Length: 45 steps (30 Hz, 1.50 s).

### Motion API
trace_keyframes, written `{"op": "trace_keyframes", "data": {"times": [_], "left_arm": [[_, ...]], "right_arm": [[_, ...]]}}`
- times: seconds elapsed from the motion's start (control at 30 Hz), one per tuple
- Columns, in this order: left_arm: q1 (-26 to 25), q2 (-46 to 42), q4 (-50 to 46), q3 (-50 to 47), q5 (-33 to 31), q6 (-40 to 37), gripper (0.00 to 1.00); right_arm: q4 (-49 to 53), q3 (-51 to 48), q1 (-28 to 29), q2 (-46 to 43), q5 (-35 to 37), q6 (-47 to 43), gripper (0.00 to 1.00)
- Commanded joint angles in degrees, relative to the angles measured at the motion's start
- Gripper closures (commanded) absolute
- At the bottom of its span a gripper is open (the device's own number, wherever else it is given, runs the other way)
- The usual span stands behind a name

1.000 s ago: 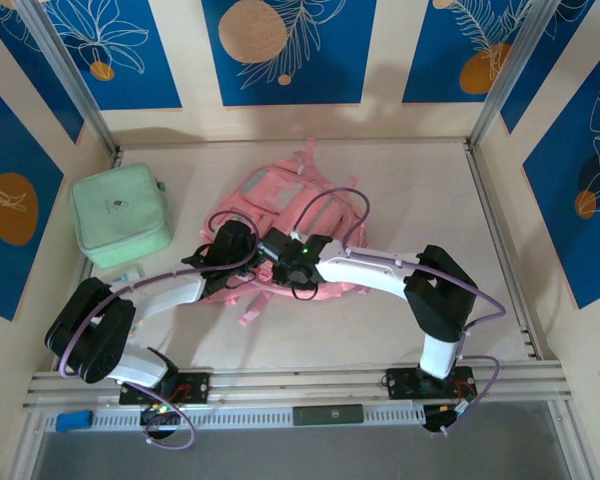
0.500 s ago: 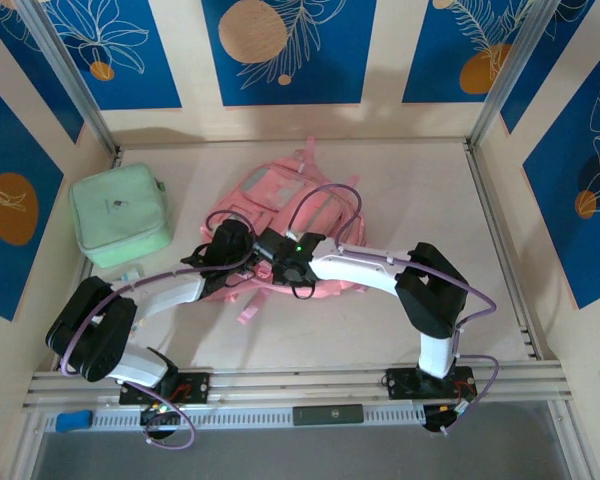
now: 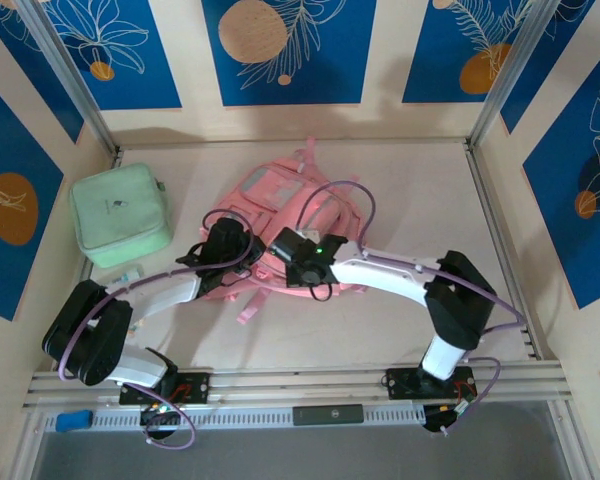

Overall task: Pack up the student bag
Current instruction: Zip the student bag at the center of the table.

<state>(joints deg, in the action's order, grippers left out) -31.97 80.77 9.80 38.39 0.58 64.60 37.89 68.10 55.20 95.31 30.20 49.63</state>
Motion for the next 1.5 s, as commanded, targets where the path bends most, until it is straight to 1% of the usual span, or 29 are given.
{"op": "trace_keyframes", "data": {"times": [0.0,0.07,0.13,0.2,0.3,0.37,0.47,0.57,0.6,0.7,0.77,0.83,0.9,0.97,1.1,1.17,1.3,1.33,1.4,1.43,1.47], "left_arm": [[2.83,-2.3,-2.52,-2.07,-2.6,-1.91,1.0],[3.61,-2.33,-2.88,-2.1,-1.4,-3.01,1.0],[4.6,-2.24,-4.09,-1.23,0.2,-5.13,1.0],[5.36,-2.32,-5.56,0.14,1.44,-7.31,1.0],[5.75,-1.95,-7.37,2.98,3.08,-11.48,0.99],[6.03,-0.78,-9.38,5.68,4.01,-13.62,0.97],[6.98,1.52,-9.84,8.81,5.44,-15.87,0.97],[8.65,4.31,-8.94,11.91,6.82,-17.96,0.95],[9.46,5.62,-8.59,13.4,8.58,-18.89,0.93],[11.07,7.83,-7.93,15.91,16.72,-20.53,0.83],[11.05,6.14,-5.49,13.83,19.23,-19.86,0.75],[10.78,3.01,0.46,8.41,20.47,-14.83,0.63],[10.42,0.43,4.57,4.29,22.16,-10.13,0.54],[8.56,-2.59,4.89,0.46,19.86,-5.14,0.53],[1.66,-6.69,7.36,-5.32,12.85,3.22,0.5],[-1.39,-7.01,8.96,-6.65,10.36,6.51,0.48],[-7.19,-5.14,9.92,-6.12,6.4,10.08,0.48],[-7.9,-4.52,10.36,-6.06,5.31,10.8,0.49],[-8.54,-3.63,11.08,-5.99,3.47,11.86,0.57],[-8.45,-3.42,11.08,-5.87,2.75,11.85,0.62],[-8.37,-3.54,10.59,-5.72,1.88,11.53,0.7]], "right_arm": [[1.7,-4.95,-3.03,-5.04,-0.91,-3.24,1.0],[1.87,-6.68,-5.73,-7.15,-1.5,-3.47,1.0],[1.14,-8.26,-9.04,-9.44,-4.09,-5.38,1.0],[0.44,-8.9,-10.4,-11.16,-5.86,-7.99,1.0],[0.21,-9.21,-7.93,-13.09,-4.93,-12.59,1.0],[0.34,-9.76,-5.65,-13.82,-4.87,-13.77,1.0],[0.17,-10.79,-2.7,-14.2,-5.94,-13.7,1.0],[-0.25,-9.67,1.09,-12.61,-6.88,-11.39,1.0],[-0.98,-8.87,2.29,-11.66,-7.83,-10.59,1.0],[-2.91,-5.87,3.03,-8.62,-9.72,-8.97,1.0],[-3.17,-4.56,1.83,-6.91,-11.31,-7.66,1.0],[-3.14,-3.8,1.06,-5.57,-11.3,-7.53,1.0],[-2.84,-3.58,0.95,-4.98,-10.53,-7.96,1.0],[-2.73,-3.63,0.69,-5.0,-10.74,-7.97,1.0],[-3.01,-3.79,0.85,-5.81,-10.68,-8.13,1.0],[-2.7,-3.76,0.87,-6.0,-10.14,-8.14,1.0],[-2.64,-4.01,1.19,-5.92,-9.1,-7.97,1.0],[-2.55,-3.72,1.19,-5.76,-9.1,-7.88,1.0],[-2.59,-3.59,1.37,-5.65,-8.9,-7.96,1.0],[-2.41,-3.65,1.49,-5.7,-8.41,-8.04,1.0],[-1.75,-3.54,1.5,-5.89,-7.73,-7.69,1.0]]}}
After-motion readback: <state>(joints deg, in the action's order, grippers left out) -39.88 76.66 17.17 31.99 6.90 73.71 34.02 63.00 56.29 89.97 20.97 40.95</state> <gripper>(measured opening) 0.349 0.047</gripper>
